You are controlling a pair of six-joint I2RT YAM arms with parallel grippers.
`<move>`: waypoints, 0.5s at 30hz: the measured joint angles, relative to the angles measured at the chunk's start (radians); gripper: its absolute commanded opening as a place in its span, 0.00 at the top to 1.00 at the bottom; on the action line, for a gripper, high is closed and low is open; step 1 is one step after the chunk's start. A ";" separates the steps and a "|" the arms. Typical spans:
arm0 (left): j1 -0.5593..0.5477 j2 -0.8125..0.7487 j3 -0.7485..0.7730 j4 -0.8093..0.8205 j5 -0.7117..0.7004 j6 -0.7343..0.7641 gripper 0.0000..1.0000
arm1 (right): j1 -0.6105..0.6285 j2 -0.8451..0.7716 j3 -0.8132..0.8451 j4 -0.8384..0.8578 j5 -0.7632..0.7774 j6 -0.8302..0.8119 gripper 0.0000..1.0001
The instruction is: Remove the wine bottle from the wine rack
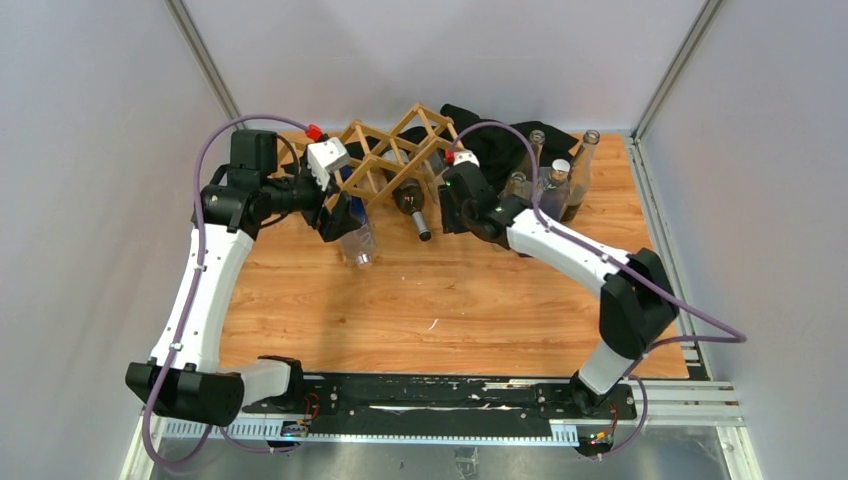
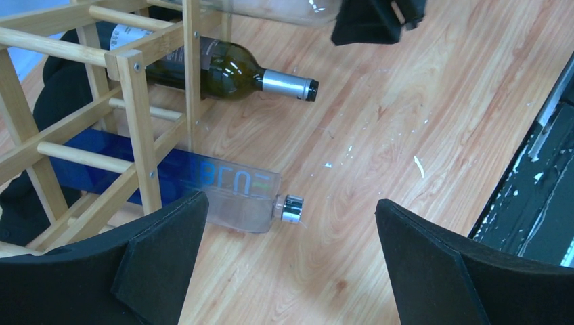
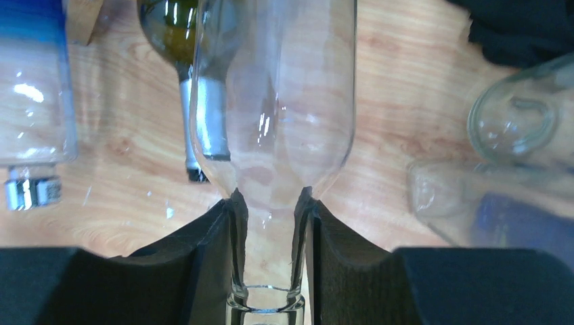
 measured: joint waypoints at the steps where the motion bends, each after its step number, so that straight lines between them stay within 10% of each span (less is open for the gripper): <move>1: 0.000 -0.001 -0.008 0.000 -0.002 0.012 0.00 | 0.002 -0.036 -0.036 0.008 -0.011 0.021 1.00; 15: 0.000 -0.042 -0.072 0.000 -0.002 0.126 0.00 | 0.013 -0.282 -0.284 0.071 -0.107 0.200 1.00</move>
